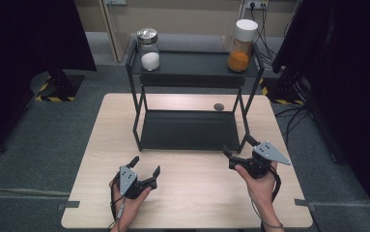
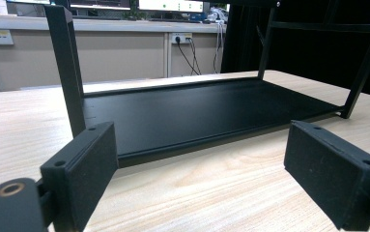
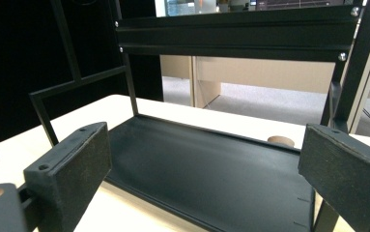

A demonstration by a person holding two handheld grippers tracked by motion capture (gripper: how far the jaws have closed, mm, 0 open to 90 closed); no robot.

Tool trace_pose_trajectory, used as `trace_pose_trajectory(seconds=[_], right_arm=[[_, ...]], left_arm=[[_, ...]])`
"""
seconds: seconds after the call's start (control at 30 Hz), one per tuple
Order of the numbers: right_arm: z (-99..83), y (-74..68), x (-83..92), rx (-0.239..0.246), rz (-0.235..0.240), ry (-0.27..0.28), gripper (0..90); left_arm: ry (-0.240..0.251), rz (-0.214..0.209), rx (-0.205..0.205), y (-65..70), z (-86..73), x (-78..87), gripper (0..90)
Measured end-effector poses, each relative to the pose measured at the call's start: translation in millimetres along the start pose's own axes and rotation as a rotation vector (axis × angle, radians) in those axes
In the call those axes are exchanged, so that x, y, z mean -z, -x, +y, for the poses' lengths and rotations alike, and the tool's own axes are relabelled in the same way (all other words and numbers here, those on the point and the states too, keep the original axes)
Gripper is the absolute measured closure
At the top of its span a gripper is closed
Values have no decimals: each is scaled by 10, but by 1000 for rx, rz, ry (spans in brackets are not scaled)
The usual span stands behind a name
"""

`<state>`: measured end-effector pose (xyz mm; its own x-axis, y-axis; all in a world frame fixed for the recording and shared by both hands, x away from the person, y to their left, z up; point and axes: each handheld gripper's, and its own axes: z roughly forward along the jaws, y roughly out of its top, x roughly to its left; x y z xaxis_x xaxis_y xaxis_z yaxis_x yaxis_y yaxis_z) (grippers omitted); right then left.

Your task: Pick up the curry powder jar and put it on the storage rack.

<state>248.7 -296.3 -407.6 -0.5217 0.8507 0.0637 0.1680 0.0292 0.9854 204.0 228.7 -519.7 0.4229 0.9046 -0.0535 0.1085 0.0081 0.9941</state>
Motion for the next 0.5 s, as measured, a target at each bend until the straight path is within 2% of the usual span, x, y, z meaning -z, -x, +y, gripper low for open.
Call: trace_pose_trajectory(seconds=[0.5], right_arm=[[-143,34,10,-25,-4,-29,51]], left_arm=[[0,0,1,-2,0,0,114]])
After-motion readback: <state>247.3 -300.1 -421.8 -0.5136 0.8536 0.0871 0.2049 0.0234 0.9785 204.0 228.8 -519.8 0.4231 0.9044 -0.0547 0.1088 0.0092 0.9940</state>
